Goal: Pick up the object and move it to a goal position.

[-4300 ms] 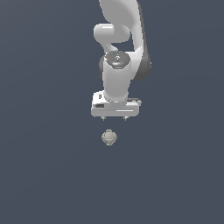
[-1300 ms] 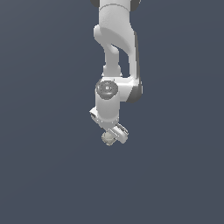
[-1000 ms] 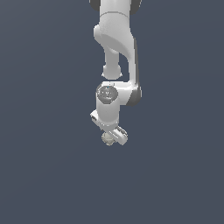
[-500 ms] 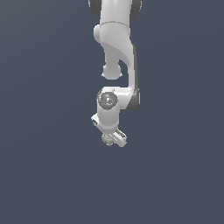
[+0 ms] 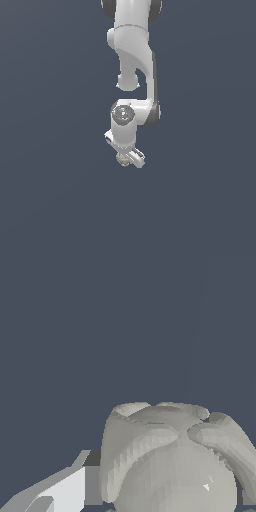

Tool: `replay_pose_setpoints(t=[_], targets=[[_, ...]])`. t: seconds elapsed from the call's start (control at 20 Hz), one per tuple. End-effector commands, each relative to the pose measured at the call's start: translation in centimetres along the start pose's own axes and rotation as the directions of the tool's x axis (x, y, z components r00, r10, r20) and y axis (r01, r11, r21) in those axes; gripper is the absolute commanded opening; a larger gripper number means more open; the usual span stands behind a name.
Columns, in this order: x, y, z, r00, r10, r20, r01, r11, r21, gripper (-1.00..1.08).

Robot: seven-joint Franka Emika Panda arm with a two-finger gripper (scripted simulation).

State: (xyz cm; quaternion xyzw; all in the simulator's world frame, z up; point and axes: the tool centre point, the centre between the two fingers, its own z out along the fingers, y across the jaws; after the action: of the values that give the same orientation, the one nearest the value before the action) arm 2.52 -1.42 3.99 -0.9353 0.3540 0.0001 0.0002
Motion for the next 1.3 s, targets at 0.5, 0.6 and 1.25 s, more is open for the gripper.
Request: replay_pose_setpoints(t=[0.5,0.6,1.25], targets=[[-1.6,-1.3,-4.1,1.000,0.001,0.000,-0.001,1.000,0.000,-1.00],[-2.3,-1.8,-5.6,1.000,0.001,0.000,-0.001,1.000,0.000,-1.00],[-7.7,-6.2,-19.4,1.000,0.002,-0.002,-0.002,1.000,-0.001,-1.00]])
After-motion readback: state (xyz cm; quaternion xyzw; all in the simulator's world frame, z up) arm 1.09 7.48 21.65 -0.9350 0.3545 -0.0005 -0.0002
